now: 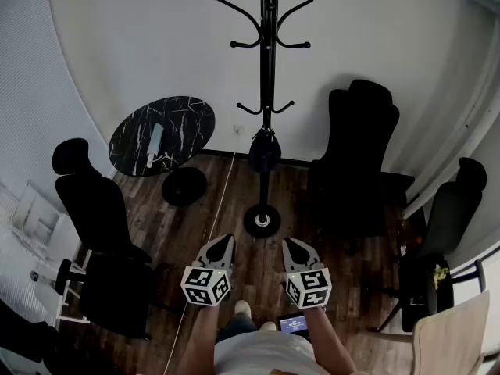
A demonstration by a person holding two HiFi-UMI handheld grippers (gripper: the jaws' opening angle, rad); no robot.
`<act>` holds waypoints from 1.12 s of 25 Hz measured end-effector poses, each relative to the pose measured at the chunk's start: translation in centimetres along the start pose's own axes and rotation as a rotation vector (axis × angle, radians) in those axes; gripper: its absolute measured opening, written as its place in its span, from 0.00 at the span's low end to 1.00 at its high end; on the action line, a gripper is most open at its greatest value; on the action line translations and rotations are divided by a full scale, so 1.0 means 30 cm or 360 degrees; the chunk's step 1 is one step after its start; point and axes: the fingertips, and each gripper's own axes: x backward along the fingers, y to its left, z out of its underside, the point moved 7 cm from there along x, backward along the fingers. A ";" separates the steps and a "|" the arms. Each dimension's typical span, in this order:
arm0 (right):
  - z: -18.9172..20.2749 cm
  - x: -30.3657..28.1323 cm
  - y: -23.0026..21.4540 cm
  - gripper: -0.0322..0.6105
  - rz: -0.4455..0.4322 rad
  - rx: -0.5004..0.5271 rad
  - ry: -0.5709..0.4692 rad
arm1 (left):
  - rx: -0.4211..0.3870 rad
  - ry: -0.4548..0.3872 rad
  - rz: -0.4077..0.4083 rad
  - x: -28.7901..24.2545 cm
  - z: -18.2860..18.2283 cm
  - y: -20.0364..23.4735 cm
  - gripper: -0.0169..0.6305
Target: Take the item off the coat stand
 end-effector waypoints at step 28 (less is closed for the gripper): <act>0.003 -0.120 -0.059 0.07 -0.0043 -0.0083 0.0041 | -0.0028 0.0037 0.0066 -0.157 -0.030 0.037 0.06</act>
